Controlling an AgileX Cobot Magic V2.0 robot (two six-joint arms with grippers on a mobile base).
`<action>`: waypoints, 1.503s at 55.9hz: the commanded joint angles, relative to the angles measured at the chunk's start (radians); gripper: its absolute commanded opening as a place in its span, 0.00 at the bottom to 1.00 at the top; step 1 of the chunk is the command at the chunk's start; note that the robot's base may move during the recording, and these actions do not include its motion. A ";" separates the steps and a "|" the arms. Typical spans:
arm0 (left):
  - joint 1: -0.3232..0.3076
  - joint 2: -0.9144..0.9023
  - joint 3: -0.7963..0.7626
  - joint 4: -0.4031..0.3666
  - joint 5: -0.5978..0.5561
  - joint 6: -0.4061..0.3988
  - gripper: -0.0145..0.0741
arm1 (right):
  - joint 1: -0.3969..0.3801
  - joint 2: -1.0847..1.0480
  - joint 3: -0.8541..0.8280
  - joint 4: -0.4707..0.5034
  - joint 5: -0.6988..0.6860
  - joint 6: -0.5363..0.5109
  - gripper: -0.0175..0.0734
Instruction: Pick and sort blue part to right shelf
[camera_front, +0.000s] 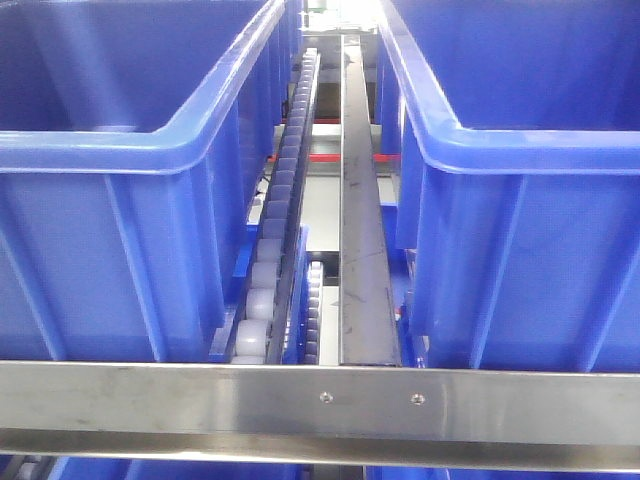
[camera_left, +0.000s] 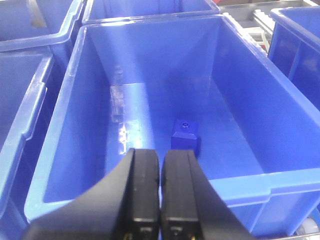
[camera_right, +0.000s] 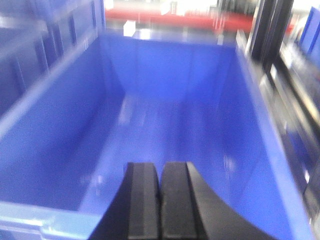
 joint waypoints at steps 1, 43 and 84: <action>-0.006 0.012 -0.026 0.013 -0.072 0.001 0.30 | -0.003 0.010 -0.023 -0.018 -0.085 -0.007 0.23; 0.176 -0.046 0.057 -0.206 -0.160 0.126 0.30 | -0.003 0.010 -0.023 -0.018 -0.073 -0.007 0.23; 0.271 -0.223 0.603 -0.291 -0.728 0.132 0.30 | -0.003 0.010 -0.023 -0.018 -0.074 -0.007 0.23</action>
